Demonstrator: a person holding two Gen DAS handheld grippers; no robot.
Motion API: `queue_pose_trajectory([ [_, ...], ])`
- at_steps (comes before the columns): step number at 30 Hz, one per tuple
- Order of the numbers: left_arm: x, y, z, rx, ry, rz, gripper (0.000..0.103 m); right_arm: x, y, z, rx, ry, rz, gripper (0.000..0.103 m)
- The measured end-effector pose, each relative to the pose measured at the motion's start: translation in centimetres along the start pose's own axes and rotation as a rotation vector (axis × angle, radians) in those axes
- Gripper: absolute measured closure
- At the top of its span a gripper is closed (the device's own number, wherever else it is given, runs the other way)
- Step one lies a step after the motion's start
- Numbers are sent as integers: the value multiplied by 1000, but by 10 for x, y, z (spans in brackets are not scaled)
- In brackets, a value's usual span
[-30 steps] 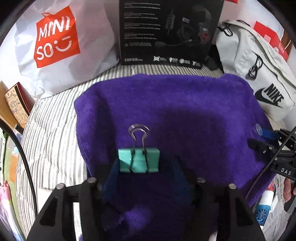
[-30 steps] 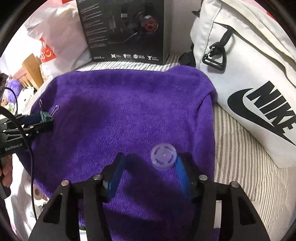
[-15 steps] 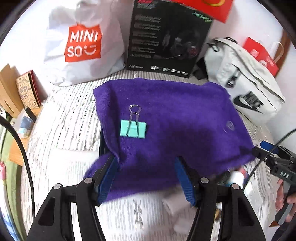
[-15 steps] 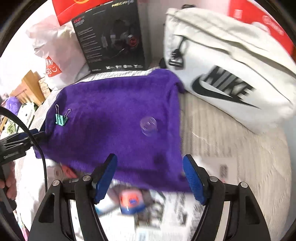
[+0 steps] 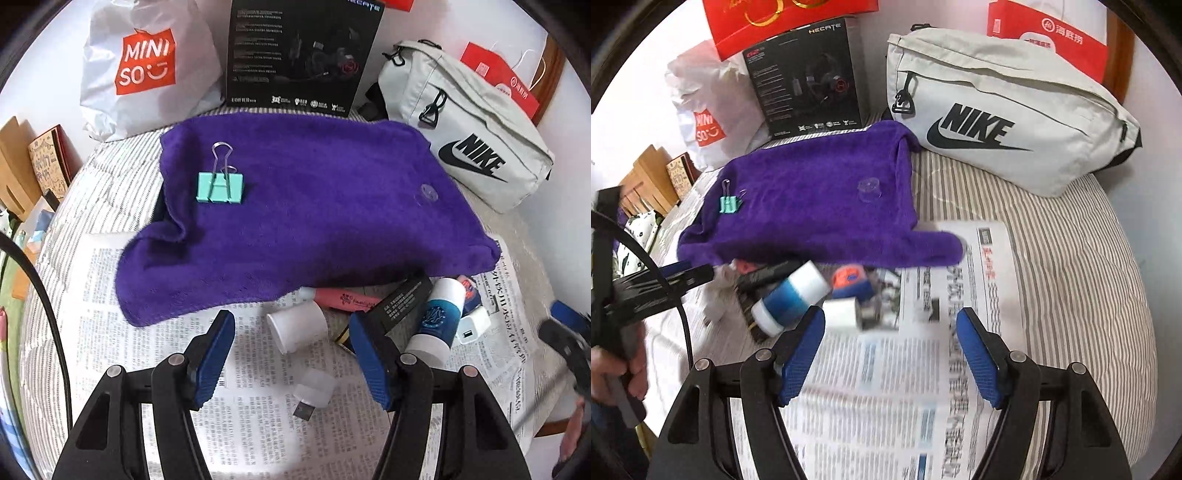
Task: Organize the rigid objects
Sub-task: 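Grasp the white tape roll with left tool while right tool grasps the charger plug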
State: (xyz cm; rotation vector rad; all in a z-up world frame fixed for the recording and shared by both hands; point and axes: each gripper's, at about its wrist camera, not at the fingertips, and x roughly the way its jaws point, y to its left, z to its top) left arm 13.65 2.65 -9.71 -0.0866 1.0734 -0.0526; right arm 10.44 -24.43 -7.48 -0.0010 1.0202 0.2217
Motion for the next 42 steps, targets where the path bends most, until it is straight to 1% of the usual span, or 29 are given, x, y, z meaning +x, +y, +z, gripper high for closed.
queue_pose_trajectory([
  [7,16,2,-5,-8,17,54,41,-11,10,-19,-39,-17,-9,29],
  [11,24,5,-7,-13,17,41,41,-11,14,-26,-50,-35,8,29],
  [13,23,6,-9,-10,-8,21,41,-10,15,-28,-45,-29,13,29],
  [15,24,7,-8,-14,-4,26,42,-11,16,-31,-39,-34,27,29],
  [19,24,7,-9,4,-6,43,47,-10,17,-35,-41,-39,39,29],
  [23,21,9,-11,14,-7,37,55,-5,16,-37,-44,-38,15,29],
  [24,20,11,-12,6,-4,32,56,-3,15,-37,-35,-30,14,29],
  [28,17,14,-11,5,-13,18,58,5,8,-34,9,-19,80,29],
  [32,20,12,-10,20,-16,14,58,10,8,-33,6,-20,73,29],
  [33,21,10,-9,30,-18,8,59,11,8,-33,2,-19,75,29],
  [34,22,8,-9,39,-25,4,63,12,9,-33,-6,-21,81,29],
  [37,25,7,-8,43,-30,-2,64,16,11,-33,-28,-19,69,29],
  [39,26,7,-8,53,-37,15,70,20,14,-32,-36,-23,69,29],
  [40,25,7,-8,53,-39,16,71,22,15,-32,-36,-21,70,29],
  [42,24,8,-9,50,-40,-5,71,28,19,-30,-39,-21,81,29],
])
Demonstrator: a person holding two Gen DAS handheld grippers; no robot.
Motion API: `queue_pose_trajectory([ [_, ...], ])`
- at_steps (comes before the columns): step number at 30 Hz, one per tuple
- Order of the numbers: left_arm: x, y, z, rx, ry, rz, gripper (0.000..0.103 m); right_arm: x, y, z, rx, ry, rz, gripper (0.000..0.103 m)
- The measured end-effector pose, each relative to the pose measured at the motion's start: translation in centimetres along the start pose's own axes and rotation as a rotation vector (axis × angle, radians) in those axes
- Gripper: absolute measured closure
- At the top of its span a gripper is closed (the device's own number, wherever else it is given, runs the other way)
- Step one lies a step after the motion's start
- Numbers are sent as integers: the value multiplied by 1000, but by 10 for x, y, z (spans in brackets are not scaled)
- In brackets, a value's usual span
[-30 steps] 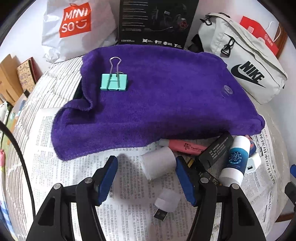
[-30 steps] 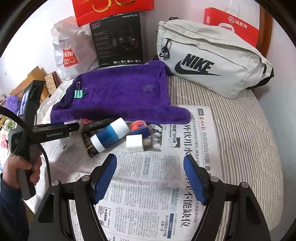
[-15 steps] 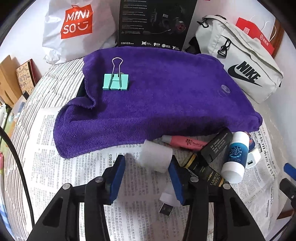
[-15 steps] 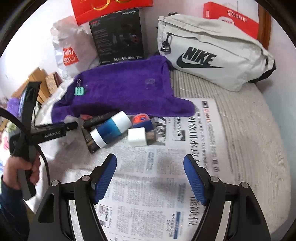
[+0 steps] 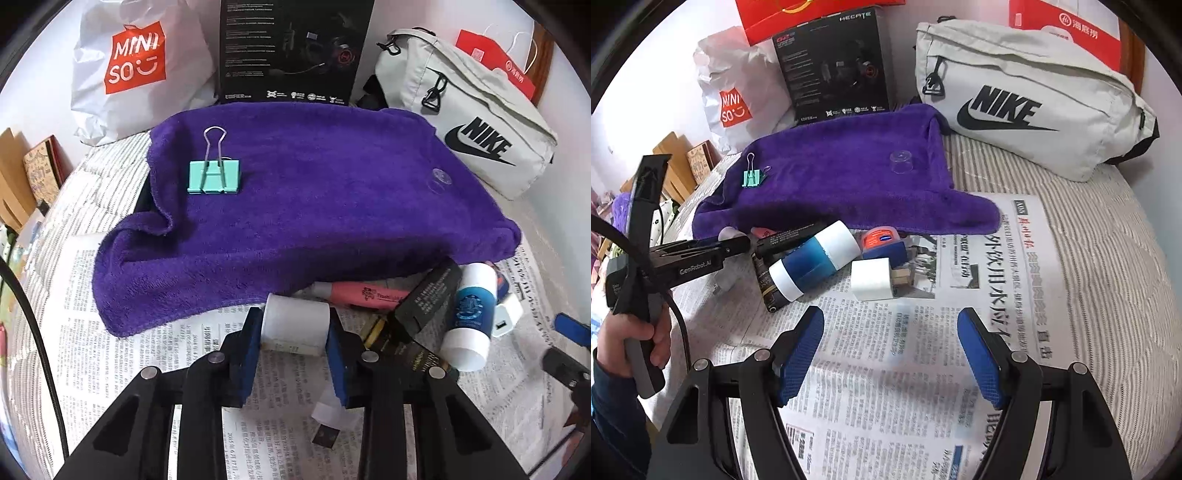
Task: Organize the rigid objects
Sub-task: 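Grasp the white tape roll with left tool while right tool grasps the charger plug, then set tape roll beside the clip with left tool while right tool sets plug on towel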
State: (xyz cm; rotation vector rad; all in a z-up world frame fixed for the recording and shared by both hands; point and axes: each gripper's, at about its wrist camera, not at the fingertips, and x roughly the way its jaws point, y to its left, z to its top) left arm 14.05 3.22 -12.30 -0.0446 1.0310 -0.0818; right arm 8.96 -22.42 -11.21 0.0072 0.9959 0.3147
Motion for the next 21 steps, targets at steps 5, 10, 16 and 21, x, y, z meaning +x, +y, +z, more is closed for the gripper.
queue_pose_trajectory([
  [5,-6,8,-9,-15,-9,2,72,12,8,5,-33,-13,-12,30],
  [10,-9,13,-13,-14,-14,-6,72,31,17,9,-91,-1,-62,40],
  [16,-12,15,-16,-9,-13,-9,72,54,13,13,-80,35,-86,57],
  [21,-13,15,-16,-10,-9,-13,72,59,13,13,-85,15,-83,59],
])
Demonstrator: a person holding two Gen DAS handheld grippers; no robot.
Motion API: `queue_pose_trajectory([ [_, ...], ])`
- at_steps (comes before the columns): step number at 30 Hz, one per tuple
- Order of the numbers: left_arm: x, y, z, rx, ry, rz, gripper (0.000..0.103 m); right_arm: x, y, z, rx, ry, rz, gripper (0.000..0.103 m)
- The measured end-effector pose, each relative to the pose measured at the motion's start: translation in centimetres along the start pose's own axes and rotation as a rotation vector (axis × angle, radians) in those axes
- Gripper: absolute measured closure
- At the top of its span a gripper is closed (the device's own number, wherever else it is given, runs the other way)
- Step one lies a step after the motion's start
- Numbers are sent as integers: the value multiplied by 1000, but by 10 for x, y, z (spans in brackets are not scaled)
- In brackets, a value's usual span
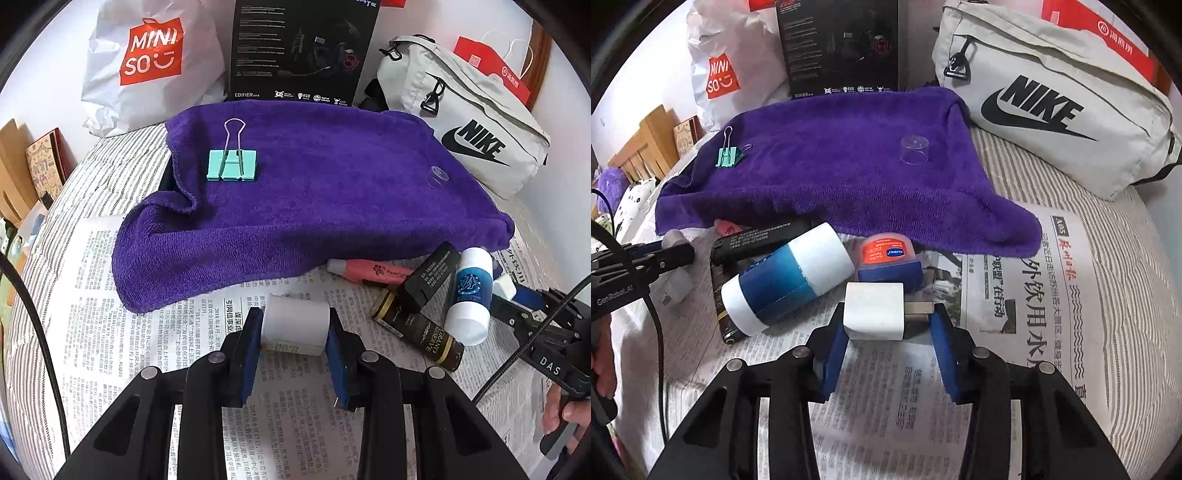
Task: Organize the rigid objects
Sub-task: 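Set tape roll beside the clip with left tool while right tool sets plug on towel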
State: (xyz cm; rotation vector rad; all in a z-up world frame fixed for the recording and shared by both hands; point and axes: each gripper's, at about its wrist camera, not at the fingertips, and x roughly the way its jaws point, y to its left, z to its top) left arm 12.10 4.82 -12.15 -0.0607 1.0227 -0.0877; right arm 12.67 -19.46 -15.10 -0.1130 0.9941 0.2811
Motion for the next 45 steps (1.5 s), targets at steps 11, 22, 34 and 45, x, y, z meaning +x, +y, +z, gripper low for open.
queue_pose_trajectory([
  [11,0,-2,0,-3,2,-4,72,-8,-9,0,2,-5,57,59],
  [22,-8,4,-3,-16,-4,-27,72,-18,-5,-2,-21,-11,62,59],
  [34,-27,8,6,-4,-31,-34,72,-30,-7,8,-21,-19,103,59],
  [45,-35,17,16,-29,-49,-41,72,-36,-12,35,-11,-55,124,59],
])
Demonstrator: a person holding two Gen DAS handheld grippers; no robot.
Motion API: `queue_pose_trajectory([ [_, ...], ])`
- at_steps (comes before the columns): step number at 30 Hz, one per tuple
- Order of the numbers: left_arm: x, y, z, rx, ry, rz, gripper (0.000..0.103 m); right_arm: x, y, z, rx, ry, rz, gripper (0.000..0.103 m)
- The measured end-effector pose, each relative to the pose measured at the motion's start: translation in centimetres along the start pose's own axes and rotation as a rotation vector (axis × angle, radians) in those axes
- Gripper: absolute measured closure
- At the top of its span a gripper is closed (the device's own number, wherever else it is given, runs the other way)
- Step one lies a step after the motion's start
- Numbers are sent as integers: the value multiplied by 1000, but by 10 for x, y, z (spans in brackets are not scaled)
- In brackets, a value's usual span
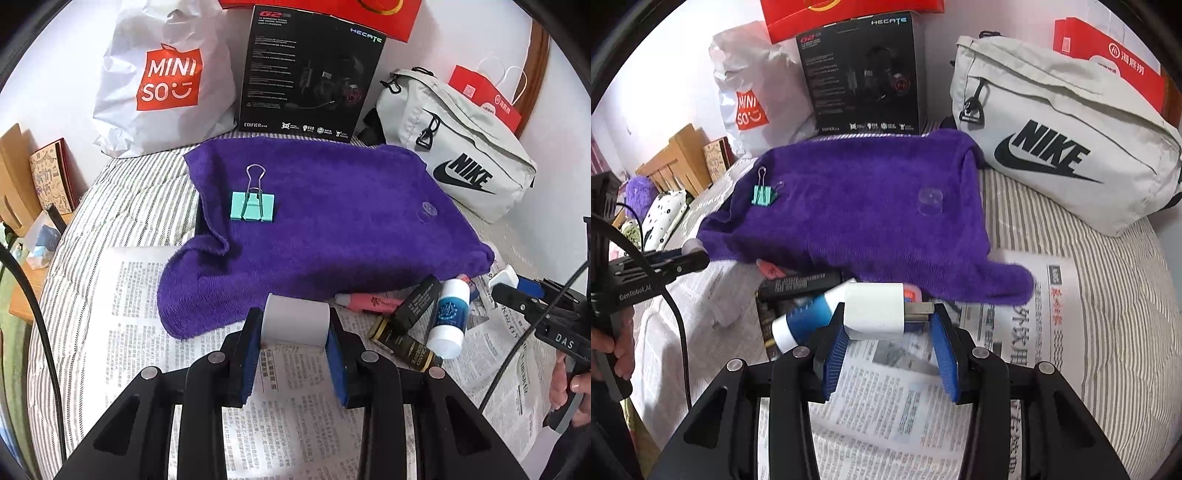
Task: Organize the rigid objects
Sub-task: 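Set tape roll beside the clip with left tool while right tool sets plug on towel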
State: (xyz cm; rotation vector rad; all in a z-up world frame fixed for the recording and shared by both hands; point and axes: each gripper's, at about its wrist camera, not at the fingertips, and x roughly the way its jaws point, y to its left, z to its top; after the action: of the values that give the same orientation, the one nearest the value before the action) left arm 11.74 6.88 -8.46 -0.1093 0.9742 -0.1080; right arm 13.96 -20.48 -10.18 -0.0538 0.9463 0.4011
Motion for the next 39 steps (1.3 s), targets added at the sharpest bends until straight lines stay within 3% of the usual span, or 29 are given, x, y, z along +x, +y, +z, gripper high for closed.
queue_pose_trajectory([
  [16,7,10,27,-10,-3,13,72,64,-18,63,17,51,-27,59],
  [22,14,12,37,-12,2,12,72,93,-22,67,23,102,-43,59],
  [39,59,21,61,-46,55,5,72,108,-13,70,-41,117,-46,57],
])
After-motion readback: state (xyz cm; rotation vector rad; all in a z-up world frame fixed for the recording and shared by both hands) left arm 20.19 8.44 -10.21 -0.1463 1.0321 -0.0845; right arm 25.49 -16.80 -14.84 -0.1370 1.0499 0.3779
